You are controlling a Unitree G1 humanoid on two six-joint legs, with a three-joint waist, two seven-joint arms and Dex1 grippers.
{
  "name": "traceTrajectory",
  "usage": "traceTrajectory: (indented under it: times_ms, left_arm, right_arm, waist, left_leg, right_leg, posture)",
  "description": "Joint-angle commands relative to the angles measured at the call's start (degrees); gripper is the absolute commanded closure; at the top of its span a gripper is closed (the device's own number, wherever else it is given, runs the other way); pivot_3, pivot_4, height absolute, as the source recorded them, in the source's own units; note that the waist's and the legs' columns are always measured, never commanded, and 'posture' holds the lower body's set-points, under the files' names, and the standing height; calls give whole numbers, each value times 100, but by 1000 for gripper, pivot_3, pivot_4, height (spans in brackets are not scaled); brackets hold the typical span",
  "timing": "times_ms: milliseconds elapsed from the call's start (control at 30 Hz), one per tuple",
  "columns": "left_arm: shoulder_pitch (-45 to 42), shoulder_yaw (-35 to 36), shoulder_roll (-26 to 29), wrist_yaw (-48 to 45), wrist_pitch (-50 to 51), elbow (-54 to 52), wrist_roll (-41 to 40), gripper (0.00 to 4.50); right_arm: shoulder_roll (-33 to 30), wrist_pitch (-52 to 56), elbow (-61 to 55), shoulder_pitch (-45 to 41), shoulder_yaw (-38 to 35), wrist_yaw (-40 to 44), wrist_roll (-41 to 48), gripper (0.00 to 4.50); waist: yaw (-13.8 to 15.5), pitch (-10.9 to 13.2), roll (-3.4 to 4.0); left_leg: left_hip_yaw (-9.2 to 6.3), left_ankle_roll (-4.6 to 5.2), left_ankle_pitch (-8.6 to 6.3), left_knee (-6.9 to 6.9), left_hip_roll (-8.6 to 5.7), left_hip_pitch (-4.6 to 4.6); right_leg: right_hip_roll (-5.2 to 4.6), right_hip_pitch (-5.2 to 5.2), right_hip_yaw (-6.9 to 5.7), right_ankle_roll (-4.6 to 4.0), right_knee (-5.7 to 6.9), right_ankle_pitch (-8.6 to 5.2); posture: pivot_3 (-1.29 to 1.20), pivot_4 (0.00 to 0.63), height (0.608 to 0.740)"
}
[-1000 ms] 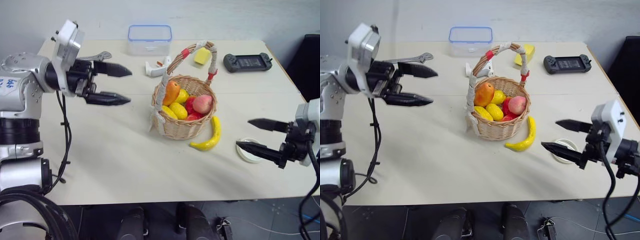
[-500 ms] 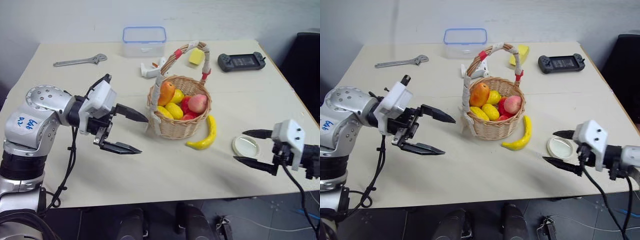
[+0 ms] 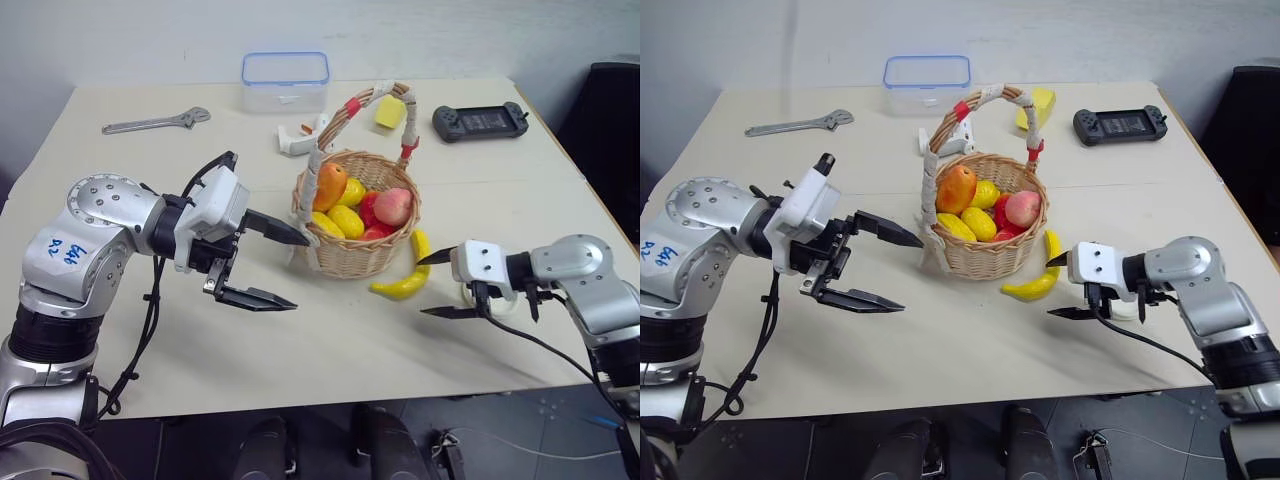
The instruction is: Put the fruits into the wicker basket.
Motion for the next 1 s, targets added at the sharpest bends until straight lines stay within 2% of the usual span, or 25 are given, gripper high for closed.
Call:
traceTrajectory:
  times_ms: [33, 100, 233, 333, 433, 633, 733, 833, 900, 1000]
  left_arm:
    - [-5, 99, 43, 114, 16, -231, -140, 3]
    - [13, 110, 55, 157, 29, -256, -160, 0]
    - [46, 138, 67, 242, 66, -320, -215, 0]
    - [53, 141, 77, 299, 75, -350, -262, 0]
    - [23, 122, 57, 334, 30, -271, -239, 0]
    - [-16, 260, 73, 419, -23, 68, -225, 0]
    - [-44, 375, 102, 466, -8, 233, -270, 0]
    - [-65, 428, 89, 495, -8, 287, -291, 0]
    - [-108, 457, 30, 562, 18, 305, -337, 0]
    - [-178, 443, -45, 638, 39, 309, -385, 0]
  right_arm:
    - [179, -324, 465, -296, 132, 60, -237, 175]
    - [240, -522, 742, -439, 208, 34, -406, 560]
    - [246, -850, 1070, -566, 218, 143, -507, 1864]
    - [226, -789, 924, -525, 110, 280, -329, 3016]
    - [147, -605, 481, -345, -56, 465, -18, 3818]
    - [-319, 63, -944, 312, -678, 561, 746, 3824]
    - [-683, 737, -1797, 582, -1194, 657, 1484, 3824]
    - [-752, 1637, -2307, 336, -1569, 443, 2250, 3824]
    - [-629, 1852, -2291, -99, -1584, 170, 2275, 3824]
    - [-279, 1285, -1795, -794, -1126, -166, 1475, 3824]
  waist:
    - [-13, 0, 0]
    - [-17, 0, 0]
    - [-4, 0, 0]
    - [-11, 0, 0]
    - [-9, 0, 0]
    - [9, 2, 4]
    - [6, 2, 4]
    - [-8, 2, 4]
    - [-24, 2, 4]
    - [-16, 2, 4]
  left_leg:
    - [0, 0, 0, 0, 0, 0]
    - [0, -1, 0, 0, 0, 1]
    - [0, -2, 1, 1, 0, 1]
    - [0, -2, 1, 1, 0, 1]
    - [0, -2, 1, 1, 1, 1]
    - [-2, -2, 1, 2, -1, -1]
    - [-2, -2, 0, 3, 0, 0]
    - [-4, -4, -1, 2, 2, 2]
    - [-2, -5, -1, 2, 3, 4]
    - [0, -7, -2, 2, 3, 7]
  right_leg:
    - [0, 0, 1, 0, 0, 0]
    - [0, 0, 1, 0, 2, 0]
    - [-1, 0, 1, 0, 2, 0]
    - [-1, 1, 1, 0, 3, 0]
    - [-1, 1, 1, 0, 4, 0]
    - [-4, 0, 0, 0, 5, 0]
    - [-3, 0, 0, 0, 5, 0]
    - [-3, 0, 0, -1, 6, 0]
    - [-3, 0, 2, -3, 8, 0]
    - [-4, -1, 2, -7, 10, -2]
  posture:
    - [0, 150, 740]
    - [0, 150, 740]
    - [0, 150, 740]
    - [0, 150, 740]
    - [0, 150, 740]
    - [0, 150, 740]
    - [0, 150, 740]
    - [0, 150, 740]
    - [0, 150, 740]
    - [0, 150, 740]
